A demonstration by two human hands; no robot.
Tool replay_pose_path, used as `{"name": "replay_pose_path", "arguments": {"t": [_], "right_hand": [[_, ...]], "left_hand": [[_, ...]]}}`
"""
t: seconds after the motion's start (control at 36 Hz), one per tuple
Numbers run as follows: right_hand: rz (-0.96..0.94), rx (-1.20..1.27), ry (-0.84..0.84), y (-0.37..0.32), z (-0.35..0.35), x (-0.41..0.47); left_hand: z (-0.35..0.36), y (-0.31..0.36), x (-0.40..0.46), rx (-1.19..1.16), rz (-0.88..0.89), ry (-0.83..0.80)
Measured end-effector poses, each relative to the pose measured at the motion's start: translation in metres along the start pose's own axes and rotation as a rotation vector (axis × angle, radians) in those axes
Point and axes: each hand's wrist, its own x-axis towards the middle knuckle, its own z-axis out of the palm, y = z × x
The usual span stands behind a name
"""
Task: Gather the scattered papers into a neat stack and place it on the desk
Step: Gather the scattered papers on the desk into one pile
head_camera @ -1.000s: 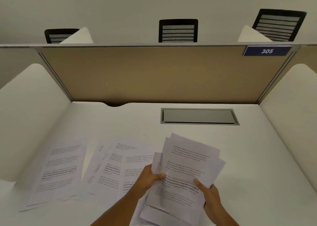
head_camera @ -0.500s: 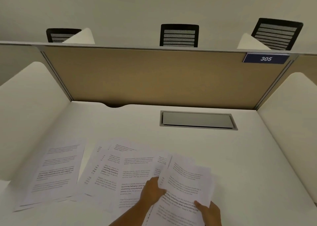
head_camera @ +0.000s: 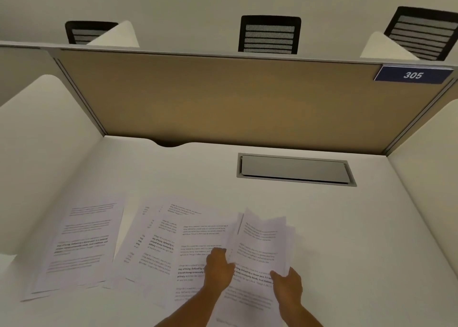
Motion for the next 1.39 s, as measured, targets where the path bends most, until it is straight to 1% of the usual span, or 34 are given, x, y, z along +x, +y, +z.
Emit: {"name": "replay_pose_path", "arguments": {"t": [0.08, 0.17, 0.22, 0.31, 0.42, 0.53, 0.64, 0.81, 0.92, 1.06, 1.22, 1.39], "right_hand": [[-0.015, -0.108, 0.024, 0.002, 0.009, 0.004], [0.011, -0.273, 0.050, 0.002, 0.016, 0.011], [0.024, -0.319, 0.057, 0.001, 0.019, 0.012], [0.032, -0.251, 0.039, 0.002, 0.020, 0.016], [0.025, -0.041, -0.026, 0.002, 0.019, 0.017], [0.081, 0.000, -0.070, 0.002, 0.017, 0.014], [0.109, -0.006, -0.020, 0.002, 0.016, 0.013], [0.128, 0.055, 0.022, 0.001, 0.009, 0.010], [0.072, 0.093, -0.027, 0.003, 0.001, 0.009], [0.021, 0.128, -0.087, -0.004, -0.005, 0.009], [-0.087, 0.071, -0.216, -0.024, 0.004, 0.004], [-0.170, -0.025, -0.290, -0.034, 0.023, -0.001]], "left_hand": [[0.003, 0.001, 0.004, 0.093, -0.044, 0.029], [0.006, 0.000, 0.009, 0.100, -0.108, 0.031], [0.007, -0.001, 0.011, 0.090, -0.130, 0.035], [0.005, -0.001, 0.012, 0.072, -0.132, 0.034], [0.005, -0.001, 0.014, 0.007, -0.114, 0.020], [0.006, -0.003, 0.015, -0.078, -0.117, -0.007], [0.005, -0.001, 0.008, -0.116, -0.128, -0.001], [0.002, 0.003, -0.003, -0.222, -0.074, -0.009], [-0.004, 0.002, -0.008, -0.306, -0.022, 0.004], [-0.021, -0.004, -0.014, -0.437, -0.017, 0.001], [-0.047, -0.015, -0.027, -0.520, -0.077, 0.106], [-0.060, -0.028, -0.034, -0.606, -0.064, 0.187]]}}
